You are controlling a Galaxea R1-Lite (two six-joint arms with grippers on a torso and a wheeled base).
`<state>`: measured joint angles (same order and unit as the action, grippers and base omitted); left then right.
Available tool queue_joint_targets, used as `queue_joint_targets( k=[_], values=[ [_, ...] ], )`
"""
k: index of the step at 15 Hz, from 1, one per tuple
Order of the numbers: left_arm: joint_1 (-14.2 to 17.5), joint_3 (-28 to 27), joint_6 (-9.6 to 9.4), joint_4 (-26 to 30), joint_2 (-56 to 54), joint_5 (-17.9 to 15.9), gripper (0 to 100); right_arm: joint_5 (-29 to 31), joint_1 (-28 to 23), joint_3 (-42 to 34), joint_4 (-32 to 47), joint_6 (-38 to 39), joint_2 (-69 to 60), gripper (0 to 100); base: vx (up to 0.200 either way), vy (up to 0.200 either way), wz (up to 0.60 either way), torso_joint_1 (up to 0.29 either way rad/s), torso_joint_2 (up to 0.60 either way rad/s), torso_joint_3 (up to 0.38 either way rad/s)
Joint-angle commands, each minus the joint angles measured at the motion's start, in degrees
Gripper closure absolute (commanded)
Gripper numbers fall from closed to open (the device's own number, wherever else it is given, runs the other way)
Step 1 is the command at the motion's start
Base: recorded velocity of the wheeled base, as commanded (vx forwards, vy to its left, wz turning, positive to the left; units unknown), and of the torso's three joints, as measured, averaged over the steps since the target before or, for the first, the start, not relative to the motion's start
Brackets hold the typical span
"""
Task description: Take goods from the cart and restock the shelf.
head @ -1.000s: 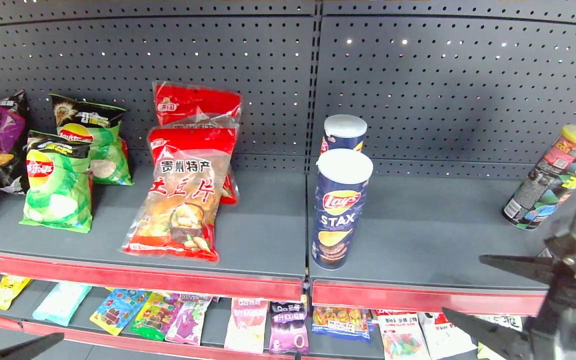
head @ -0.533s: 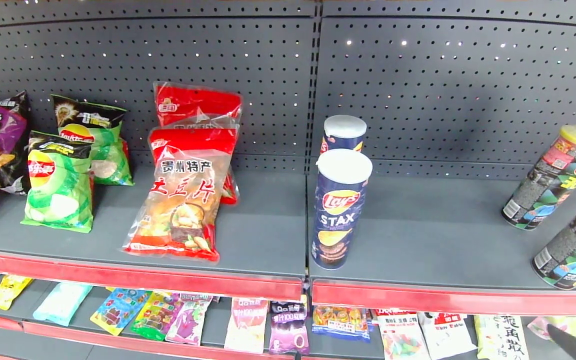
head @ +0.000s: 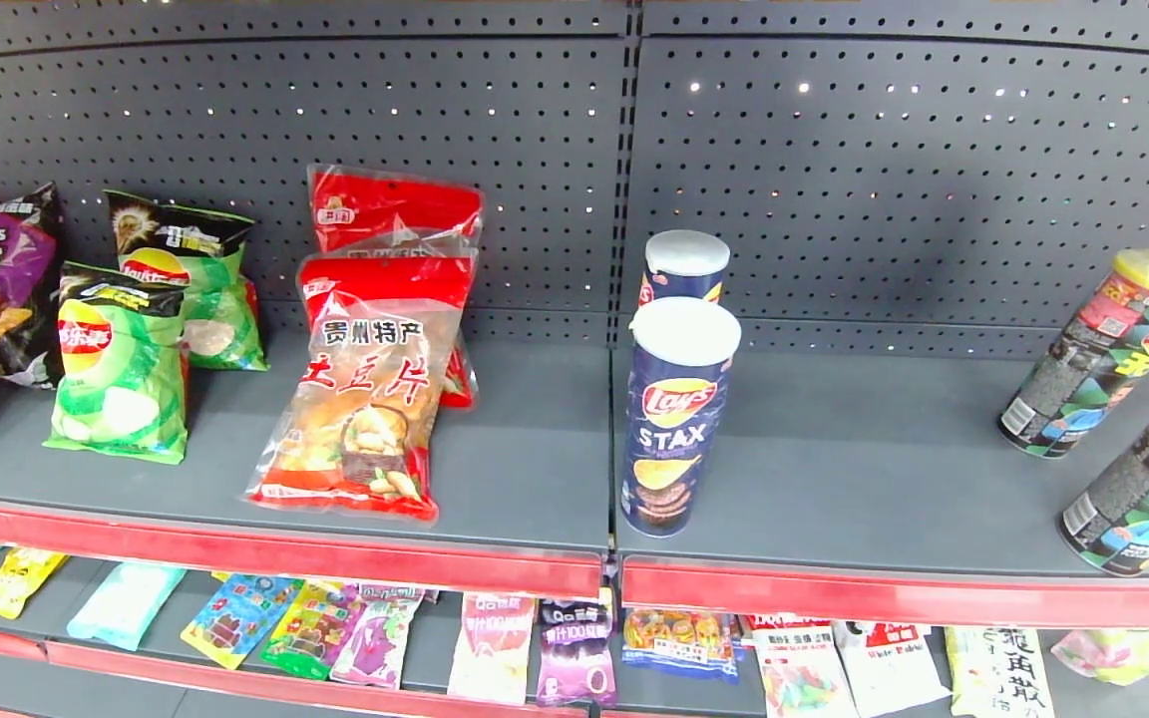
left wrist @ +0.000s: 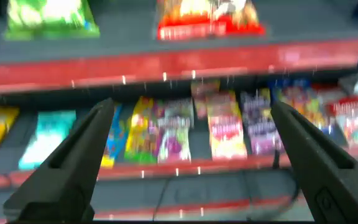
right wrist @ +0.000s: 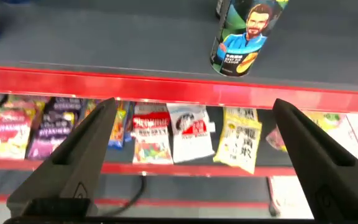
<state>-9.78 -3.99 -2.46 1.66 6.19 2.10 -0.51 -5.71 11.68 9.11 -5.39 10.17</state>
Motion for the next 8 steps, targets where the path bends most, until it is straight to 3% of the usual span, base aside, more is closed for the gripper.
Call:
queue_joint_targets(
  k=[1,2,4,7,8],
  values=[
    [0.02,3.02,4.13,-2.1,-0.83,0.98,0,-0.19,-0.36,-10.18,-9.11,0.11,-4.45,0,0.0,0.0,0.0,0.0,0.0,0.0],
    [0.02,3.28,6.77,-2.54,-0.83,4.32,0,0.51,-0.36,-11.68,-13.5,1.08,-4.45,0,0.0,0.0,0.0,0.0,0.0,0.0],
    [0.02,3.99,6.77,-3.59,-0.83,4.23,0,1.57,-0.36,-11.68,-11.83,3.19,-4.45,0,0.0,0.0,0.0,0.0,0.0,0.0],
    [0.02,3.99,0.79,-3.24,-0.83,-3.68,0,1.22,-0.36,-11.59,-8.93,5.12,-4.45,0,0.0,0.0,0.0,0.0,0.0,0.0],
    [0.02,3.99,0.97,-1.75,-0.83,-2.8,0,1.22,-0.36,-11.68,-8.93,4.95,-4.45,0,0.0,0.0,0.0,0.0,0.0,0.0]
  ],
)
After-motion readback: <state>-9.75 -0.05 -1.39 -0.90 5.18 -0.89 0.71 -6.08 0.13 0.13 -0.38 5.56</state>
